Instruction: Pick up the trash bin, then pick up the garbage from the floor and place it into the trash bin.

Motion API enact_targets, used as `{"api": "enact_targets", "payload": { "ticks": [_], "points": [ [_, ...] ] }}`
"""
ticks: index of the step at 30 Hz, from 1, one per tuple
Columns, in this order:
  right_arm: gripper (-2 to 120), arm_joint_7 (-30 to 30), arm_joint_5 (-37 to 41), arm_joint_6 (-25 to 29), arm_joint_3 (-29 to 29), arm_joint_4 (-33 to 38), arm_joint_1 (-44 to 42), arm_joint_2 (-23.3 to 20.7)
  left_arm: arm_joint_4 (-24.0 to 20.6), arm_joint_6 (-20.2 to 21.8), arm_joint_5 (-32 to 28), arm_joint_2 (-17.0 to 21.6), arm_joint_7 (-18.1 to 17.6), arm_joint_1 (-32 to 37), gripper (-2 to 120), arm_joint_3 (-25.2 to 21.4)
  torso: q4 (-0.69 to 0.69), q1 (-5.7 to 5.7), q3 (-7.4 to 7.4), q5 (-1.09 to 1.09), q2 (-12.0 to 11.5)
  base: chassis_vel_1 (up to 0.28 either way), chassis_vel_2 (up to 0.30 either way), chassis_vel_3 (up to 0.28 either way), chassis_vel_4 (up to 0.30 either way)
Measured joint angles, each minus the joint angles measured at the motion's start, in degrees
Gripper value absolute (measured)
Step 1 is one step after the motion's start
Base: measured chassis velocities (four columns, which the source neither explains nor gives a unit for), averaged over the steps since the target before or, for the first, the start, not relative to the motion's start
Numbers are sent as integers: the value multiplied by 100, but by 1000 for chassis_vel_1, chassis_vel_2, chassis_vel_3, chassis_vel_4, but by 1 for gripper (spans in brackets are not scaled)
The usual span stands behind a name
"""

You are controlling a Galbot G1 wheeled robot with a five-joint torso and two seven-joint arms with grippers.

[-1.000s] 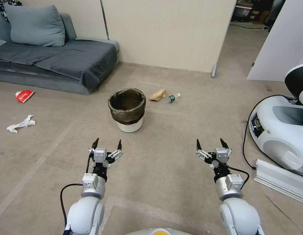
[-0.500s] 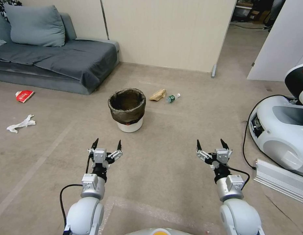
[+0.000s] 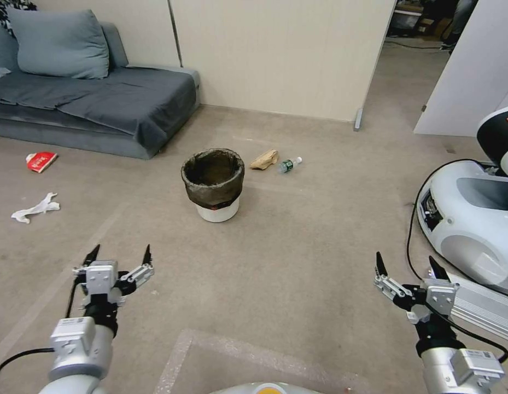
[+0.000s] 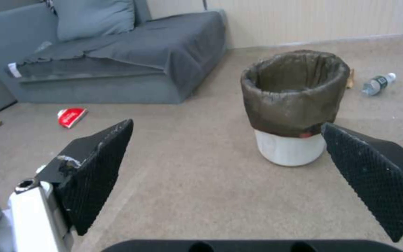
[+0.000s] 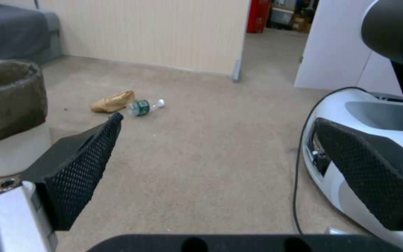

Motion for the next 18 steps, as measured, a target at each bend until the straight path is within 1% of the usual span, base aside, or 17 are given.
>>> {"api": "enact_targets", "payload": {
  "ticks": [10, 18],
  "points": [
    [100, -48, -16, -166, 8, 3, 70, -6, 35, 3, -16, -3, 68, -109, 100, -41, 0, 0, 1, 0, 0, 0, 0, 0, 0],
    [100, -80, -13, -346, -54, -4, 142, -9, 45, -102, -108, -70, 151, -148, 100, -40, 0, 0, 1, 0, 0, 0, 0, 0, 0]
  ]
}}
